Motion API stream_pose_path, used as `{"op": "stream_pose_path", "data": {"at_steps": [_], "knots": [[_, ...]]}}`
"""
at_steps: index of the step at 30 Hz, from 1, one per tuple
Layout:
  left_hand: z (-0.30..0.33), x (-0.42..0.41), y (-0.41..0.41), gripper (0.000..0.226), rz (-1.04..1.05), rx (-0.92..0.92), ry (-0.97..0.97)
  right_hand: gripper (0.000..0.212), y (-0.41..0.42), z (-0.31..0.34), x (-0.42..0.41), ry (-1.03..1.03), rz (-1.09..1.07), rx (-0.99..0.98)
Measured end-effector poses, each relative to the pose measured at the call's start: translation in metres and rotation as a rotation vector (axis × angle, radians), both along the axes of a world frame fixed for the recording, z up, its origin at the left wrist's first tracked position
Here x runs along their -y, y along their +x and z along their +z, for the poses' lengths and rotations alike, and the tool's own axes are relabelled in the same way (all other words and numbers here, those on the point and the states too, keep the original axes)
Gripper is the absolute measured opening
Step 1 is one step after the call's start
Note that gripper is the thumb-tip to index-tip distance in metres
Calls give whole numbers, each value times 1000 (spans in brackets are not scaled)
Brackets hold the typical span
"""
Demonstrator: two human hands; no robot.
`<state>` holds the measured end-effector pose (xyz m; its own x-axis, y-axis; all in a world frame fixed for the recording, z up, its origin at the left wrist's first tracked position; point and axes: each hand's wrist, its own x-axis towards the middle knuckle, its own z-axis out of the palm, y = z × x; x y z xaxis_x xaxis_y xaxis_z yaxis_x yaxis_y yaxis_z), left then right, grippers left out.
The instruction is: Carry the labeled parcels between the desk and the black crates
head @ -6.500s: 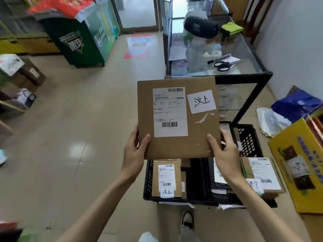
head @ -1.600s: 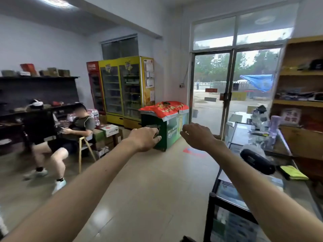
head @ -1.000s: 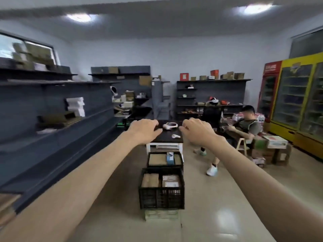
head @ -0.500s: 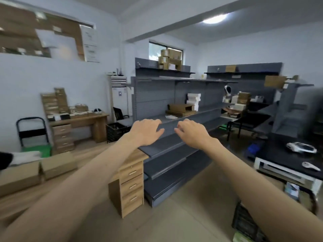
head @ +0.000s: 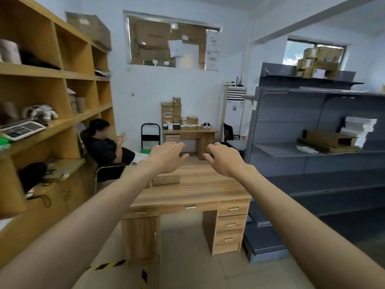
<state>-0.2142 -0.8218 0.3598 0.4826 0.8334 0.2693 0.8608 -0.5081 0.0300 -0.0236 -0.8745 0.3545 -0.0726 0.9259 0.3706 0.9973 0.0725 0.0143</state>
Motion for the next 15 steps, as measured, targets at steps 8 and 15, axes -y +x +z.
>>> {"op": "stream_pose_path", "data": {"at_steps": [8, 15], "knots": [[7, -69, -12, 48, 127, -11, 24, 35, -2, 4, -88, -20, 92, -55], [11, -143, -5, 54, 207, -10, 59, 39, 13, 7, -174, -12, 76, -33]]}}
